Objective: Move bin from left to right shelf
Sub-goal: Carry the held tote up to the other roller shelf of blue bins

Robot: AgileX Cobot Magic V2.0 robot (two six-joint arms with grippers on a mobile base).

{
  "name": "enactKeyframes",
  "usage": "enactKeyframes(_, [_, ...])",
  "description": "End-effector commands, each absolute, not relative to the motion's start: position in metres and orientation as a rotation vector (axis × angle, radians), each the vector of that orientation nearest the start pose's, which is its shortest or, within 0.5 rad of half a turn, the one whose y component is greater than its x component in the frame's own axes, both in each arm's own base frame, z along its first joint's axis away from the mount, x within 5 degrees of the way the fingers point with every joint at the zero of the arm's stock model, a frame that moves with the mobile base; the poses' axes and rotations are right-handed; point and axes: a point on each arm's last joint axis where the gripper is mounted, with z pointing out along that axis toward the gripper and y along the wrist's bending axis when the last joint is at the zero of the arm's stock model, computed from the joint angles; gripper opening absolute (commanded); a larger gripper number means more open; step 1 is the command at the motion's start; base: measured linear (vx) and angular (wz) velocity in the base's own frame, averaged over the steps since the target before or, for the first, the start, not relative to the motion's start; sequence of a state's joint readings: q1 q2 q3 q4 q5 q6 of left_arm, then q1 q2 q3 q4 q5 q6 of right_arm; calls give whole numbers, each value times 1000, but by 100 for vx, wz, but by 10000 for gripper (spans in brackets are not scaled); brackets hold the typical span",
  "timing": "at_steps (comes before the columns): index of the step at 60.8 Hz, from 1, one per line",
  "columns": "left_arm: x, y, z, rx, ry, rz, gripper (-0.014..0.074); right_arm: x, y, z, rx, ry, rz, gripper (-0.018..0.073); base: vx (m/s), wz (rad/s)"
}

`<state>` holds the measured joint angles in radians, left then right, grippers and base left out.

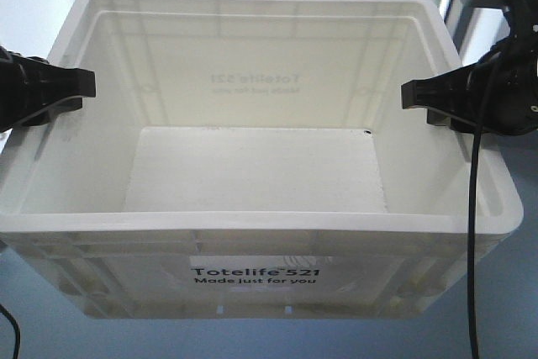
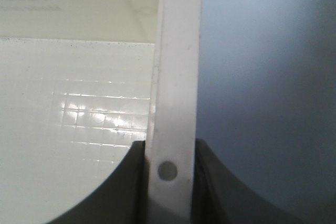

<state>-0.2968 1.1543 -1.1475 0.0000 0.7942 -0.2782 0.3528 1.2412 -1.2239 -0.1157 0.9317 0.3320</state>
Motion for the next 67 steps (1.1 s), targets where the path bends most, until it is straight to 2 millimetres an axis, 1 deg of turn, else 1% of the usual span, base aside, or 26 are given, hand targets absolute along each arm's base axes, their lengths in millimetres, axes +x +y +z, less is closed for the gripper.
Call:
enactKeyframes(1, [223,-65,410,65,2111,-275,-6,241,70,402,-84,2234,116,-9,20,59])
enactKeyframes(37, [223,-65,410,65,2111,-275,-6,241,70,402,-84,2234,116,-9,17,64])
enactKeyframes(67, [223,-65,410,65,2111,-275,-6,241,70,402,-84,2234,116,-9,14,55])
